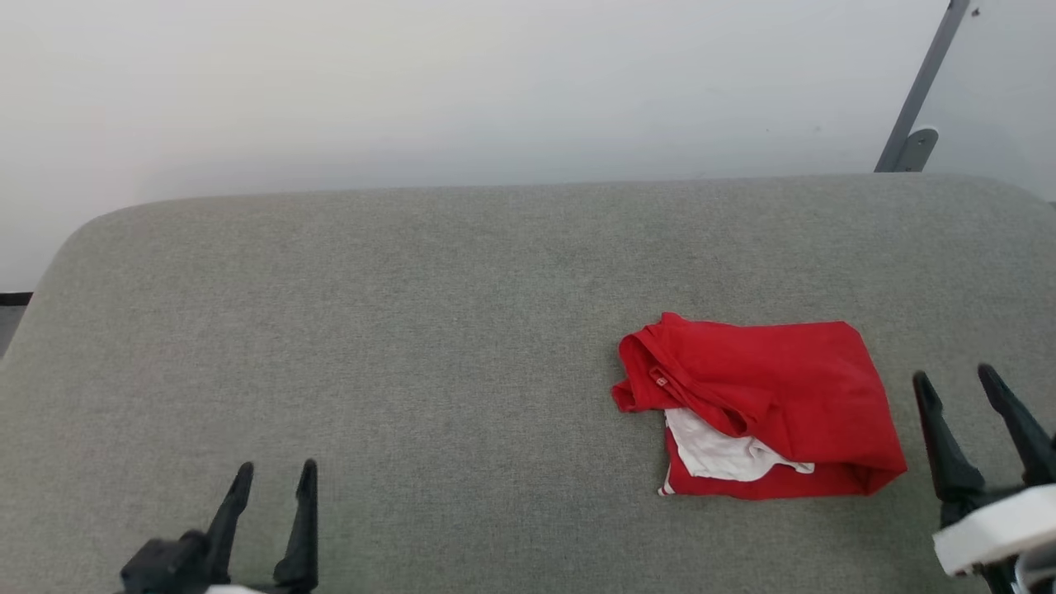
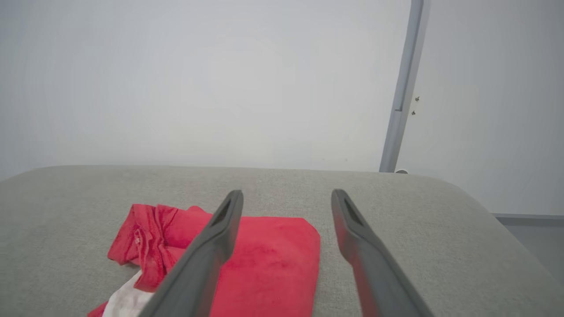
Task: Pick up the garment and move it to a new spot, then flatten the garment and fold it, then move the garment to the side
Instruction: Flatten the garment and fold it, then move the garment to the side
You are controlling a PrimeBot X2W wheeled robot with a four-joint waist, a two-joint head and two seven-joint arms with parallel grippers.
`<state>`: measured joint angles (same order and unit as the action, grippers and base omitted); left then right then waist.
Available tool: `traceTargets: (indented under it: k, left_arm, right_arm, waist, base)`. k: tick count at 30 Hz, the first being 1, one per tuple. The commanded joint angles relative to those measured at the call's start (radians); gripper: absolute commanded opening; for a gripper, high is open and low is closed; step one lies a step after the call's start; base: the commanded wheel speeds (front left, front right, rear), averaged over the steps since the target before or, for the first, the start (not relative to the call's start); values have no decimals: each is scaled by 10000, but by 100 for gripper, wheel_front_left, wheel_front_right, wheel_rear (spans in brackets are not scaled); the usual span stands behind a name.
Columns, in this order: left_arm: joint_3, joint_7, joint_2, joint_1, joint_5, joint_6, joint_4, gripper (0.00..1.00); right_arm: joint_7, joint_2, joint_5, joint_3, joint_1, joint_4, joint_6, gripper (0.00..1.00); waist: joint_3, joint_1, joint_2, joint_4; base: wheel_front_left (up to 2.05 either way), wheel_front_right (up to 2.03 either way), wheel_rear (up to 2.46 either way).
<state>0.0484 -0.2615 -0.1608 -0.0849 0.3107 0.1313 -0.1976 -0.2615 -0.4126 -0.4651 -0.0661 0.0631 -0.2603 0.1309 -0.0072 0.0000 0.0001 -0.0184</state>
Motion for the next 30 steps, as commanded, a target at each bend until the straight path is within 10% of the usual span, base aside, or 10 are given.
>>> traceTargets:
  k: [1, 30]
  left_arm:
    - [-161, -50, 57, -348, -78, -13, 249, 100]
    - [-121, -50, 49, -568, -143, -13, 1023, 100]
  right_arm:
    - [-31, -20, 34, 145, -356, 219, -4, 100]
    - [1829, 180, -17, 1239, -1154, 1351, -4, 100]
  waist:
    - [-14, 0, -1, 44]
    - [561, 0, -1, 396]
  base:
    - [0, 0, 0]
    - [0, 0, 0]
